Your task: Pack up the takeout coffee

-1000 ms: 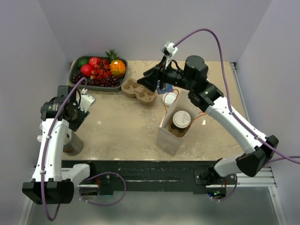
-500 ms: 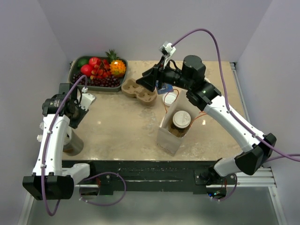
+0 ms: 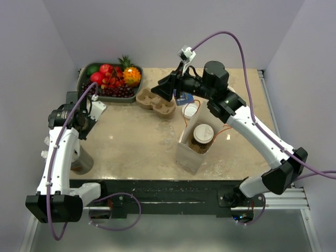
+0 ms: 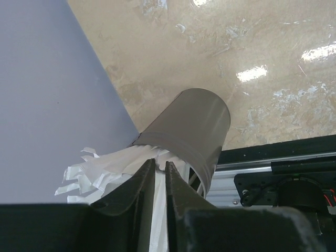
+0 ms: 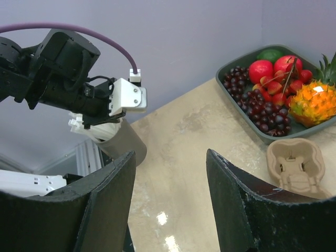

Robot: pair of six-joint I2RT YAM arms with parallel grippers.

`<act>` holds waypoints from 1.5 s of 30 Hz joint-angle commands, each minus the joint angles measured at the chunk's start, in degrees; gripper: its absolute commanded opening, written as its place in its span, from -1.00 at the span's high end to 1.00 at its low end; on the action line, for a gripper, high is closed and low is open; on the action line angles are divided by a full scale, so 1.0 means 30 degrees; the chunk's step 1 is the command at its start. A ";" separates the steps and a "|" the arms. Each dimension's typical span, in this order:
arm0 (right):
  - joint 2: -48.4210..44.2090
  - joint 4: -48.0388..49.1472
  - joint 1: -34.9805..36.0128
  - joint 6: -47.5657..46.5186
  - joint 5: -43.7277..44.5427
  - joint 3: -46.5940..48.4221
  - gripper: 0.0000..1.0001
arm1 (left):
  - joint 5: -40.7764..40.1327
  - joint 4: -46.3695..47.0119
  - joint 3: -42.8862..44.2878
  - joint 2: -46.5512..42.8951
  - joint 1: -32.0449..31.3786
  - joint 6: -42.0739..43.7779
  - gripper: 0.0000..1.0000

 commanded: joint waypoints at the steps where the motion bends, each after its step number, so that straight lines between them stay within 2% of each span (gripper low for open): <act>1: -0.0003 0.0920 -0.0091 0.0211 -0.0383 0.0922 -0.20 | -0.0019 0.0581 -0.0163 -0.0190 0.0096 0.0270 0.70; 5: -0.0003 0.0920 -0.0120 0.0211 -0.0383 0.1068 -0.20 | 0.0449 0.0289 -0.0076 -0.0366 0.0125 0.0504 1.00; 11: 0.0144 0.0803 -0.0120 0.0182 -0.0354 0.1419 -0.20 | 0.2586 -0.0385 0.2499 -0.0688 0.0125 0.0768 1.00; 15: 0.0319 0.0569 -0.0120 -0.0052 -0.0442 0.2062 -0.20 | 0.3700 -0.1204 0.5773 -0.0339 0.0125 0.0506 1.00; 19: 0.0612 0.0102 -0.0120 -0.0344 -0.0530 0.2736 -0.21 | 0.3702 -0.1324 0.7655 -0.0074 0.0125 0.0329 1.00; 23: 0.1167 -0.0339 -0.0120 -0.0696 -0.0618 0.3703 -0.21 | 0.4081 -0.1324 1.0811 0.0307 0.0125 -0.0080 1.00; 26: 0.1549 -0.1011 -0.0120 -0.1223 -0.0239 0.4815 -0.22 | 0.5923 -0.1324 1.3855 0.0980 0.0125 -0.0345 1.00; 29: 0.2222 -0.2123 -0.0557 -0.1167 0.0990 0.6366 -0.24 | 0.9434 -0.1295 1.6583 0.1712 0.0125 -0.0258 1.00; 30: 0.2659 -0.2591 -0.0792 -0.1021 0.1457 0.7473 -0.25 | 1.1735 -0.1207 1.7001 0.1917 0.0125 -0.0228 1.00; 32: 0.3159 -0.4290 -0.1494 -0.0902 0.3586 0.8592 -0.25 | 1.3974 -0.0011 1.7066 0.1803 0.0125 -0.0607 1.00; 33: 0.3277 -0.4788 -0.1671 -0.0960 0.4529 0.9409 -0.29 | 1.6102 0.0720 1.6832 0.1483 0.0125 -0.0928 1.00; 34: 0.3510 -0.5547 -0.2079 -0.1686 0.5350 0.9766 -0.44 | 1.7139 0.2496 1.6510 0.1334 0.0125 -0.1946 1.00; 35: 0.3571 -0.5873 -0.2141 -0.2447 0.7389 1.0001 -0.53 | 1.8135 0.3645 1.5724 0.1159 0.0125 -0.2681 1.00; 36: 0.3571 -0.6080 -0.2287 -0.3209 0.8656 1.0294 -0.64 | 2.0147 0.4846 1.5339 0.0925 0.0125 -0.3472 1.00; 37: 0.3600 -0.6517 -0.2607 -0.4232 0.9539 1.0470 -0.84 | 2.1095 0.7642 1.4929 0.0807 0.0125 -0.5510 1.00; 39: 0.3776 -0.7598 -0.3310 -0.5378 1.1559 1.1112 -0.87 | 2.3172 1.1342 1.3436 0.0631 0.0125 -0.8415 1.00; 40: 0.4038 -0.8098 -0.3835 -0.5907 1.2527 1.1320 -0.91 | 2.3677 1.5219 1.2938 0.0659 0.0096 -1.1650 1.00; 41: 0.4185 -0.8683 -0.4305 -0.5912 1.2942 1.1554 -0.92 | 2.4146 1.7143 1.2150 0.0746 0.0096 -1.3191 1.00; 42: 0.4361 -1.0139 -0.5441 -0.5912 1.2918 1.2194 -0.92 | 2.4963 2.0469 1.1881 0.1095 0.0125 -1.4598 1.00; 43: 0.4333 -1.0647 -0.6032 -0.5593 1.2888 1.2288 -0.92 | 2.5232 2.1720 1.1733 0.1389 0.0009 -1.6788 1.00; 45: 0.3576 -1.0945 -0.7697 -0.5269 1.2220 1.0918 -0.92 | 2.5179 2.2640 1.2197 0.2526 -0.1158 -1.7366 1.00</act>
